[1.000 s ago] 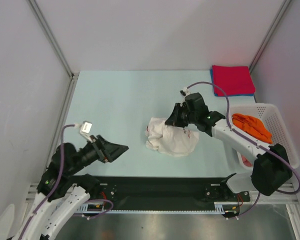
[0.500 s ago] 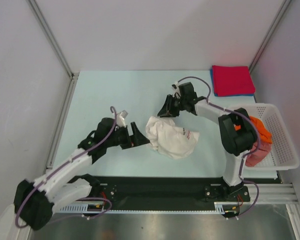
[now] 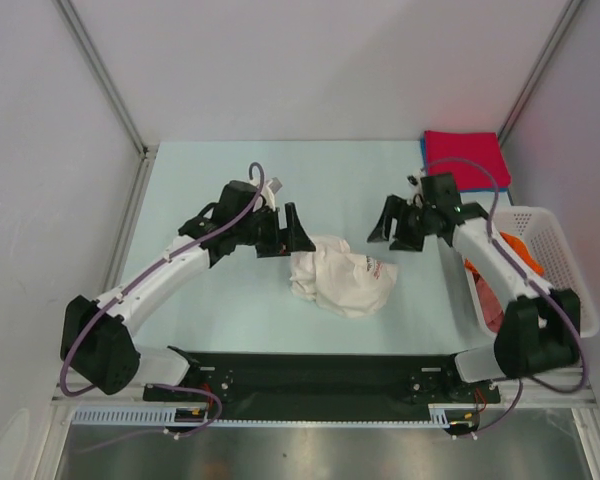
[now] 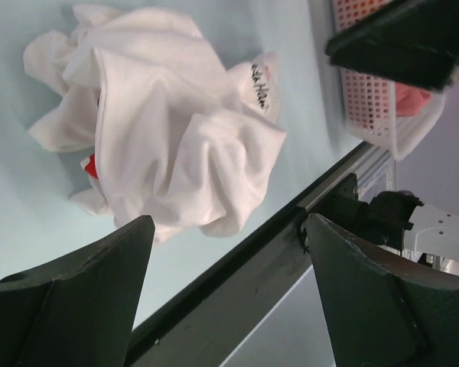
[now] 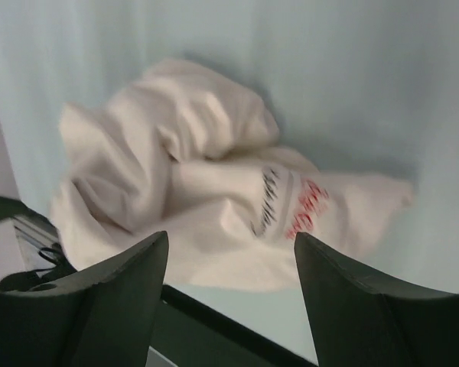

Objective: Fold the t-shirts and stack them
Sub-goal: Move the tshirt to the center of the board, then flatten the tshirt out

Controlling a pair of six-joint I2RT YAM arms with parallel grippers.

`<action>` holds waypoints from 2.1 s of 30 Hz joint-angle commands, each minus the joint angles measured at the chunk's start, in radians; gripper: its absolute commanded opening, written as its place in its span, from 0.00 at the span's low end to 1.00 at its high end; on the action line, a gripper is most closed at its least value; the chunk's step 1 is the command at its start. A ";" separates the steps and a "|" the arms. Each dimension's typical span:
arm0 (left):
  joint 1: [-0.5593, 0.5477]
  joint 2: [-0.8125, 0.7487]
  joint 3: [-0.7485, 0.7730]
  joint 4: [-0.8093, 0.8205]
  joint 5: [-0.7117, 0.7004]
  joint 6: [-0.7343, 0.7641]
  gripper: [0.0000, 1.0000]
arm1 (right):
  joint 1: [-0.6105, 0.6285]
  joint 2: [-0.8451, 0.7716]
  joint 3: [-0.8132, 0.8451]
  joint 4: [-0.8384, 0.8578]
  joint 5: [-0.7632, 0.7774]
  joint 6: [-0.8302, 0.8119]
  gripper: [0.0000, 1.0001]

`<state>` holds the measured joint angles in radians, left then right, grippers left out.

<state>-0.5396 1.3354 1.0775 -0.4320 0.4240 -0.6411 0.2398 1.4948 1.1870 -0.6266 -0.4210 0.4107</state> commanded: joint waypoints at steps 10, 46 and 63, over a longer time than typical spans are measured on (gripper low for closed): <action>0.017 0.114 0.005 -0.094 0.111 0.084 0.85 | -0.072 -0.226 -0.432 0.048 0.047 0.062 0.87; 0.478 -0.332 0.412 -0.336 -0.093 0.012 0.00 | 0.279 0.398 1.086 -0.218 -0.019 0.033 0.00; 0.480 -0.377 0.255 -0.243 0.175 -0.156 0.00 | -0.066 0.044 0.325 -0.178 -0.194 0.100 0.00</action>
<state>-0.0498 0.8986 1.5455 -0.7170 0.4232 -0.6811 0.2798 1.5417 1.7172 -0.6838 -0.6292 0.5571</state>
